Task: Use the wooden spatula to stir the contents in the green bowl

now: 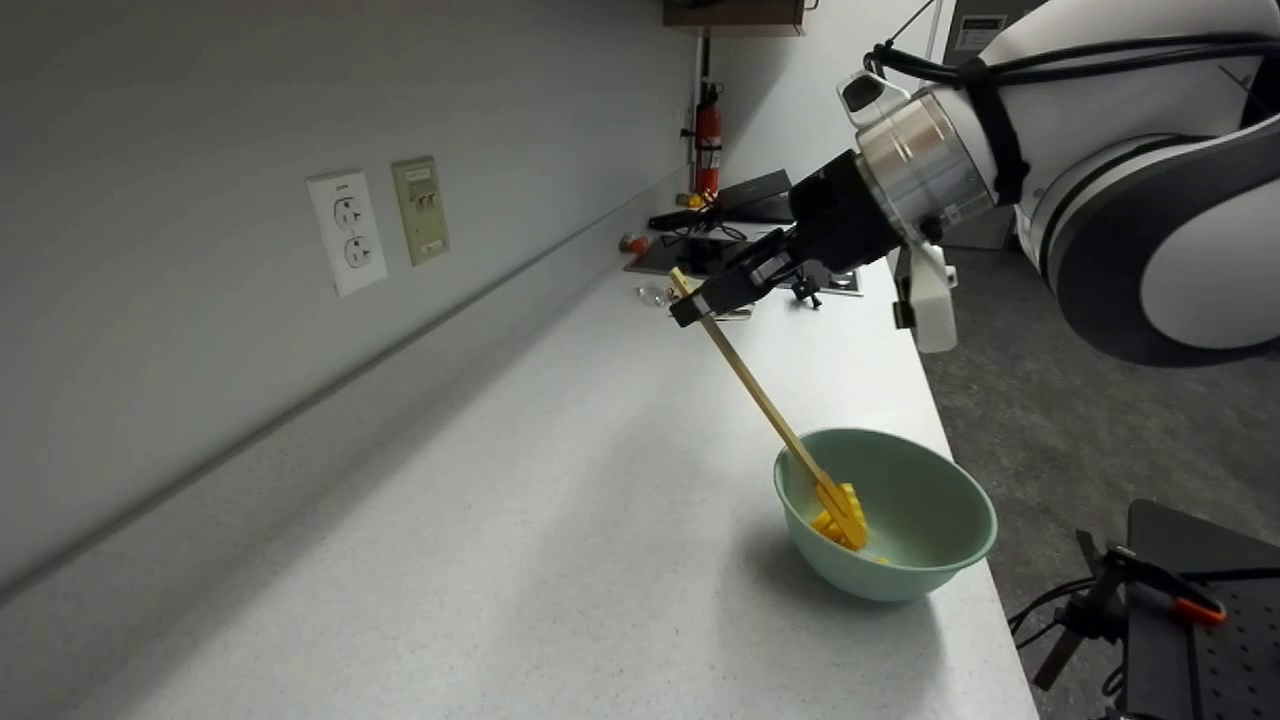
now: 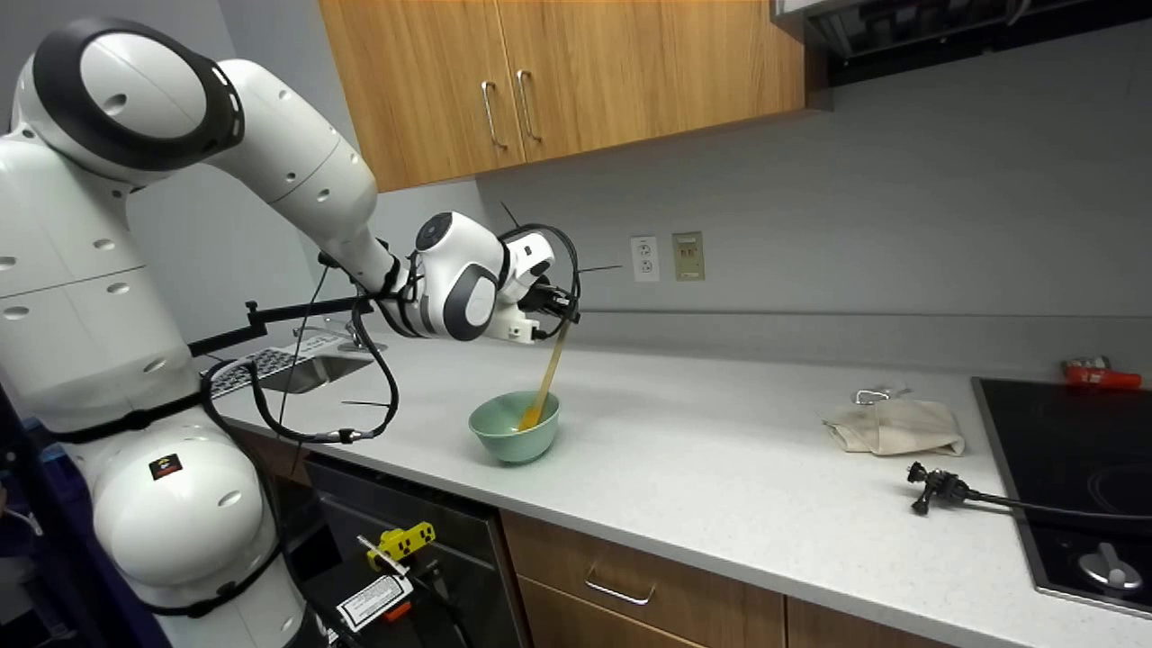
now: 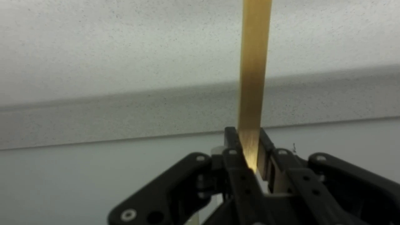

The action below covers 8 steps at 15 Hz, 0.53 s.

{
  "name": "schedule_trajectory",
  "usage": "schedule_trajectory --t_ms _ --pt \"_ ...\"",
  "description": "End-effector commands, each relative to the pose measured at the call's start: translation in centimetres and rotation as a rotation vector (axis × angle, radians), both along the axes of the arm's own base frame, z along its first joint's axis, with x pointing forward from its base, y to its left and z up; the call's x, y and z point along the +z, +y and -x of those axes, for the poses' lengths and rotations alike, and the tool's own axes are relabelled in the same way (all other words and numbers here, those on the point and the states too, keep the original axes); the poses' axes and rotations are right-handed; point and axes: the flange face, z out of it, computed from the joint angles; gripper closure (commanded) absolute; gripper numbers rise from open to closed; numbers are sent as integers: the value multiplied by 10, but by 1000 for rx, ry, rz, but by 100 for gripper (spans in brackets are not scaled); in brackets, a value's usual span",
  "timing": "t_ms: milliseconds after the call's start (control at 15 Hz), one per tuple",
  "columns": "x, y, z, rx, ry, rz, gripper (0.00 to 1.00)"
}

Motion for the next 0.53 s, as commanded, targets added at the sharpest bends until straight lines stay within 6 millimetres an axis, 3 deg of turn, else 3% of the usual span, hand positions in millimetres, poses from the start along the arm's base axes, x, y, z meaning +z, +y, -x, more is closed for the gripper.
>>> schedule_trajectory --t_ms 0,267,467 --pt "-2 -11 -9 -18 -25 -2 96" --pt "3 -9 -6 -11 -28 2 96" --pt "3 23 4 36 -18 -39 96"
